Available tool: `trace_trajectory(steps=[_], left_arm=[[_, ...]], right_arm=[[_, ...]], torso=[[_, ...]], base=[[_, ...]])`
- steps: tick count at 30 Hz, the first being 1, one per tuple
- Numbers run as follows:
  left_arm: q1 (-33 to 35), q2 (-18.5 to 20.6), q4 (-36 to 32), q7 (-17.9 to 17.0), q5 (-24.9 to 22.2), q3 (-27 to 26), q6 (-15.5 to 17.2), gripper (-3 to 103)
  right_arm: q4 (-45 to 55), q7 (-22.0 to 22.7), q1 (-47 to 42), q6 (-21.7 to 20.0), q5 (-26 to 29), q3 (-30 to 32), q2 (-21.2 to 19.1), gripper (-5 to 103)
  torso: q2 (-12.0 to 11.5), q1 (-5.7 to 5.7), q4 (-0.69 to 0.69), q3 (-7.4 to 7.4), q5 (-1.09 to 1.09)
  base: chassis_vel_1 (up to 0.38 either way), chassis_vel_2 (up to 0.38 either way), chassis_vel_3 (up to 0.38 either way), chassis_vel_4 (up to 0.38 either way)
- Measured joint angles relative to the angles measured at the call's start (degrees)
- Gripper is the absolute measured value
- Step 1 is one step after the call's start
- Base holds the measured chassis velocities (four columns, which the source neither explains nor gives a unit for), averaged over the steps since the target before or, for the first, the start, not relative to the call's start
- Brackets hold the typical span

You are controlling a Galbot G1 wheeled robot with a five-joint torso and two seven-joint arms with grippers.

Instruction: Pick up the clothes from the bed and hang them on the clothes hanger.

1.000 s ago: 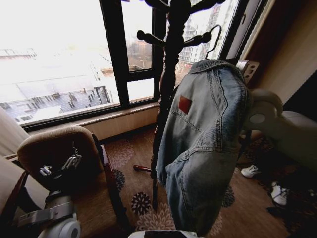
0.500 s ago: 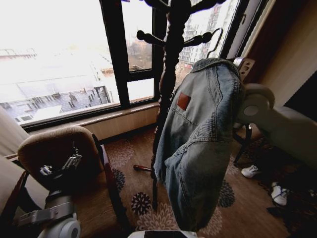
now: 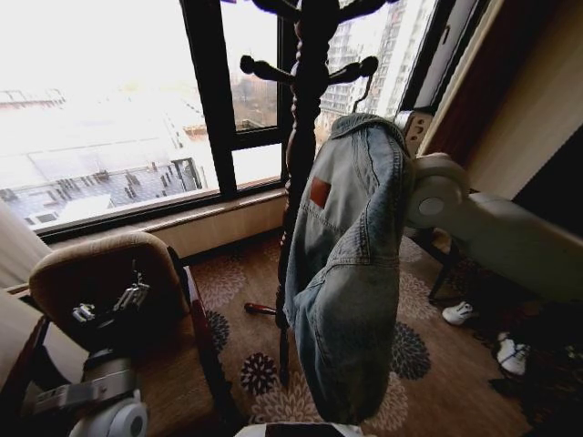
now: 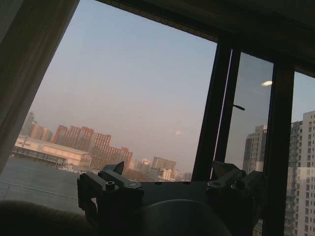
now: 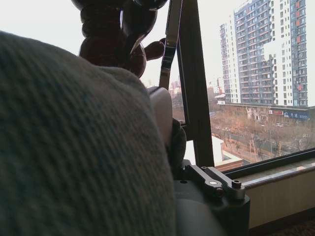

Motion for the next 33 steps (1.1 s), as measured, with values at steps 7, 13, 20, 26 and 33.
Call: trace_trajectory(steps=[7, 13, 20, 26, 33], left_arm=[[-0.3, -0.3, 0.2, 0.0, 0.3, 0.4, 0.0, 100], [0.0, -0.3, 0.0, 0.1, 0.3, 0.3, 0.0, 100], [0.5, -0.3, -0.5, 0.1, 0.2, 0.1, -0.1, 100], [0.7, -0.5, -0.8, 0.3, 0.2, 0.2, -0.2, 100], [0.8, -0.5, -0.9, 0.4, 0.2, 0.1, -0.3, 100]], right_arm=[[1.6, -1.0, 0.7, -0.1, 0.0, 0.0, -1.2, 21], [2.4, -1.1, 0.8, -0.2, 0.0, 0.2, -1.5, 21], [2.6, -1.1, 1.5, -0.2, 0.1, 0.0, -0.7, 21], [2.2, -1.3, 2.4, -0.4, 0.1, -0.5, -0.3, 21], [3.3, -1.8, 2.2, -0.6, 0.0, -0.4, -1.6, 21]], torso=[[0.0, 0.0, -0.01, 0.0, 0.0], [0.0, 0.0, -0.03, 0.0, 0.01], [0.0, 0.0, -0.01, 0.0, 0.0], [0.0, 0.0, 0.0, 0.0, 0.0], [0.0, 0.0, -0.01, 0.0, 0.0]], base=[[0.0, 0.0, 0.0, 0.0], [0.0, 0.0, 0.0, 0.0], [0.0, 0.0, 0.0, 0.0], [0.0, 0.0, 0.0, 0.0], [0.0, 0.0, 0.0, 0.0]])
